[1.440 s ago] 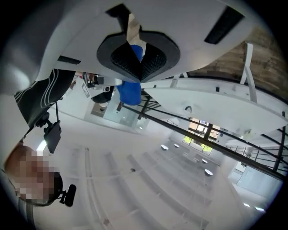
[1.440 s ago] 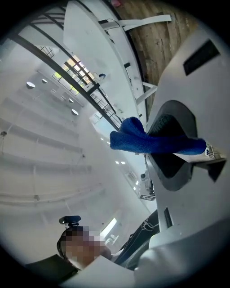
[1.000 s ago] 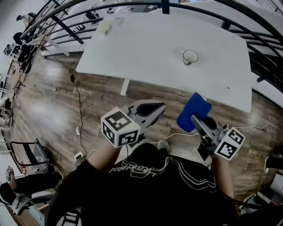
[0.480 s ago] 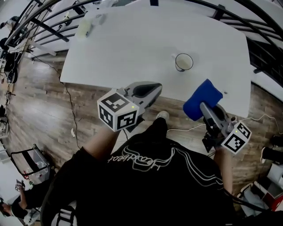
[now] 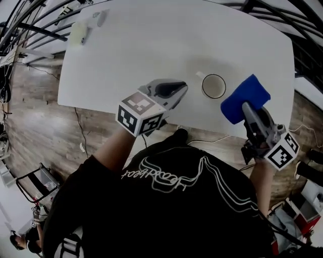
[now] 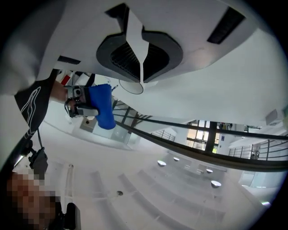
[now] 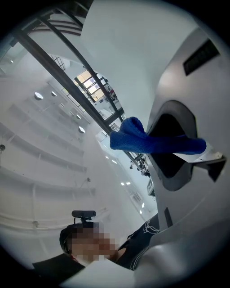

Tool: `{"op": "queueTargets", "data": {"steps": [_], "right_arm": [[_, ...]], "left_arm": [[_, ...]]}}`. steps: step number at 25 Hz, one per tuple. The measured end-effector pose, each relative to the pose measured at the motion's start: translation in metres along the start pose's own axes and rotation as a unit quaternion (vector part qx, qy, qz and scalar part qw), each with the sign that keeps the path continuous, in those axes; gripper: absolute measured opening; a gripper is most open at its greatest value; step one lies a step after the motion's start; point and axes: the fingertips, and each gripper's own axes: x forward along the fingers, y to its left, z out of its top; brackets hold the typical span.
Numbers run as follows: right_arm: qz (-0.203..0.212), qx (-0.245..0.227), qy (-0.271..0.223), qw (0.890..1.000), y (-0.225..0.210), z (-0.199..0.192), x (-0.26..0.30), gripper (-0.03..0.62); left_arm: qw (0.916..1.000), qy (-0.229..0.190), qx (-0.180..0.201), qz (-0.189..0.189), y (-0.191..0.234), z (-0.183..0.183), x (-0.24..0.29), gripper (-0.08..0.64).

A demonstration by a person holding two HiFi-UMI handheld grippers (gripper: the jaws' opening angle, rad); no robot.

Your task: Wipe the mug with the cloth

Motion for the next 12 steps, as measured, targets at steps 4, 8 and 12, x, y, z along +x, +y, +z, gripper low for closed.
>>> {"op": "queueTargets", "data": {"steps": [4, 8, 12], "right_arm": [[-0.009, 0.009, 0.003, 1.000, -0.041, 0.009, 0.014, 0.061], [-0.006, 0.020, 0.018, 1.000, -0.075, 0.027, 0.018, 0.061], [0.009, 0.023, 0.053, 0.998, -0.102, 0.024, 0.015, 0.061]], "left_arm": [[0.9991, 0.042, -0.004, -0.003, 0.030, -0.013, 0.044, 0.114], [0.9975, 0.068, 0.014, 0.011, 0.052, -0.010, 0.079, 0.144], [0.9958, 0.081, 0.041, -0.011, 0.052, -0.016, 0.104, 0.144]]}}
